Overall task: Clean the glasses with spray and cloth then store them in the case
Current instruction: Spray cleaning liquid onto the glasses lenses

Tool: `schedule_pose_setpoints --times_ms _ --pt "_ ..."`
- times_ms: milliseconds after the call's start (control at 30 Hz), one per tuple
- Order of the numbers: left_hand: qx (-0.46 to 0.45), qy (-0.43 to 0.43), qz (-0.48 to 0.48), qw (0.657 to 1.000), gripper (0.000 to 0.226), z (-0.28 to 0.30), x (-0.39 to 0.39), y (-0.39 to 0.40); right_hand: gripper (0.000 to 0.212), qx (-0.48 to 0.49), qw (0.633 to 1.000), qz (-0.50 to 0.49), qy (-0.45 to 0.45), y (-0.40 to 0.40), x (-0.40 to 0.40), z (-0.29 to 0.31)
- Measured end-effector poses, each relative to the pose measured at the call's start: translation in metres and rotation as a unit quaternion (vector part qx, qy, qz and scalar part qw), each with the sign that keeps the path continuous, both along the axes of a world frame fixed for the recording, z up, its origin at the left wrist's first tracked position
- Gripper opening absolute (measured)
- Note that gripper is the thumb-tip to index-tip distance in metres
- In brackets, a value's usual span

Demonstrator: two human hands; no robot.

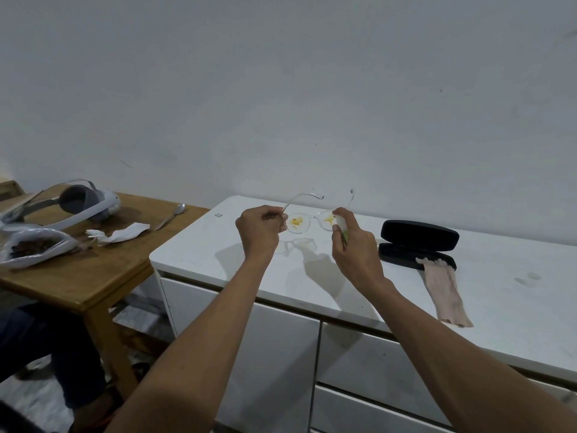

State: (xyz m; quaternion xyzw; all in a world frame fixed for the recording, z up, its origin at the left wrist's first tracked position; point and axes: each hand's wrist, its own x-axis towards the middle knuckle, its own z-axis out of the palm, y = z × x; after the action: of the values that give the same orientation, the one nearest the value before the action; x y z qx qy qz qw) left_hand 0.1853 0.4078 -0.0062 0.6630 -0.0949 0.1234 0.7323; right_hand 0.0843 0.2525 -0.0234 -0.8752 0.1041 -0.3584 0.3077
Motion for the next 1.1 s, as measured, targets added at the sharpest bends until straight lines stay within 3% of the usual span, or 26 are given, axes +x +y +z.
schedule_pose_setpoints --times_ms 467,733,967,1100 --pt "0.021 -0.014 0.012 1.0 0.013 0.004 -0.003 -0.002 0.045 -0.041 0.996 0.075 -0.017 0.034 0.016 0.003" --pt "0.021 -0.011 0.011 1.0 0.012 0.0 -0.002 0.001 0.046 -0.046 0.996 0.066 -0.031 0.034 0.021 0.001" --pt "0.026 -0.01 0.015 0.999 0.012 -0.001 -0.002 -0.001 0.033 -0.044 0.998 0.051 -0.011 0.032 0.022 -0.003" --pt "0.024 -0.007 0.016 1.0 0.013 -0.001 -0.001 -0.001 0.038 -0.025 0.999 0.029 -0.013 0.028 0.019 -0.005"
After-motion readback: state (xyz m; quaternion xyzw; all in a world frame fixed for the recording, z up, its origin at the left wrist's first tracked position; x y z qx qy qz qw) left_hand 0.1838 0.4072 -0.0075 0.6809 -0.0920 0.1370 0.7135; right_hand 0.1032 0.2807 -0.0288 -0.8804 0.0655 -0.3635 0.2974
